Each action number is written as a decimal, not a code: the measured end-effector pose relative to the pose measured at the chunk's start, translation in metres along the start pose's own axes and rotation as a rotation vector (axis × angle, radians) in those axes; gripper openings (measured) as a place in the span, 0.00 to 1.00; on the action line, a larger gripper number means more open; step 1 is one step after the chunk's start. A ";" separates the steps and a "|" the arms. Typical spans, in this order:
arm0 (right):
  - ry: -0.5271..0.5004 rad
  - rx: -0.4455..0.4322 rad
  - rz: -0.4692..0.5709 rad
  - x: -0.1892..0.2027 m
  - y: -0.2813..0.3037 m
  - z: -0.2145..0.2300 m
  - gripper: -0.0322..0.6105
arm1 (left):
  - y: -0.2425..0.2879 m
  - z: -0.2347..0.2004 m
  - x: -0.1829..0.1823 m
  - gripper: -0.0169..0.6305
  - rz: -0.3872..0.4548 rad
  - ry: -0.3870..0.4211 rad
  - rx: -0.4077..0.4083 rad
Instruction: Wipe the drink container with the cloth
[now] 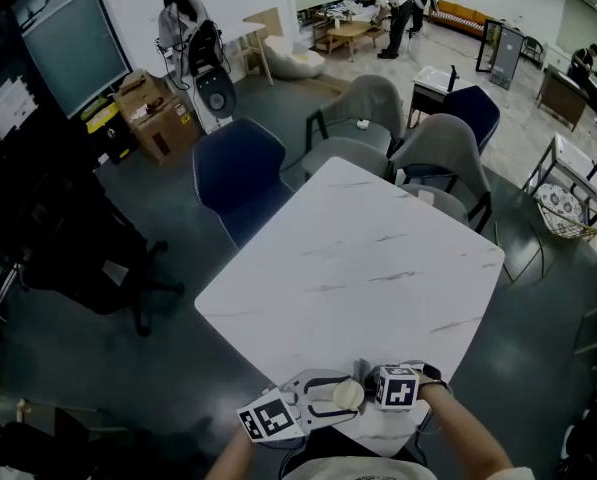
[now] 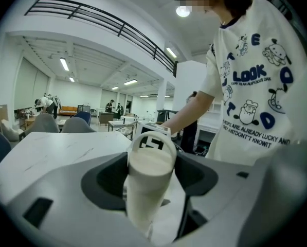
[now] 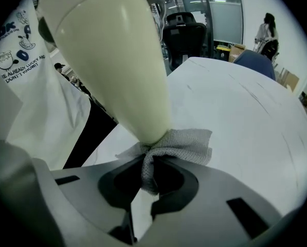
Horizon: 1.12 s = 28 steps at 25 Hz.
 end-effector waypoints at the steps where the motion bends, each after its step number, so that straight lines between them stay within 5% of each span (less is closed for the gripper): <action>1: 0.006 0.009 0.007 0.000 0.000 -0.001 0.12 | 0.000 0.000 0.000 0.46 0.006 -0.022 -0.010; 7: 0.043 0.057 0.072 0.003 -0.009 -0.009 0.12 | -0.011 -0.004 -0.003 0.46 0.089 -0.208 -0.100; 14: 0.069 0.175 0.180 0.003 -0.044 -0.025 0.12 | -0.033 -0.012 -0.027 0.46 0.192 -0.258 -0.210; 19: 0.135 0.352 0.383 -0.008 -0.089 -0.024 0.12 | -0.052 -0.030 -0.039 0.46 0.262 -0.259 -0.370; 28: 0.210 0.654 0.664 -0.039 -0.154 -0.022 0.12 | -0.069 -0.068 -0.056 0.41 0.249 -0.271 -0.732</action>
Point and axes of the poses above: the fingertips, and each gripper's own axes: y forward along the fingers, z to its right, x out of its underside, the point moved 4 cm from there along -y, backward along the fingers, and after that the axes turned 12 degrees about -x, right-handed, at the moved point
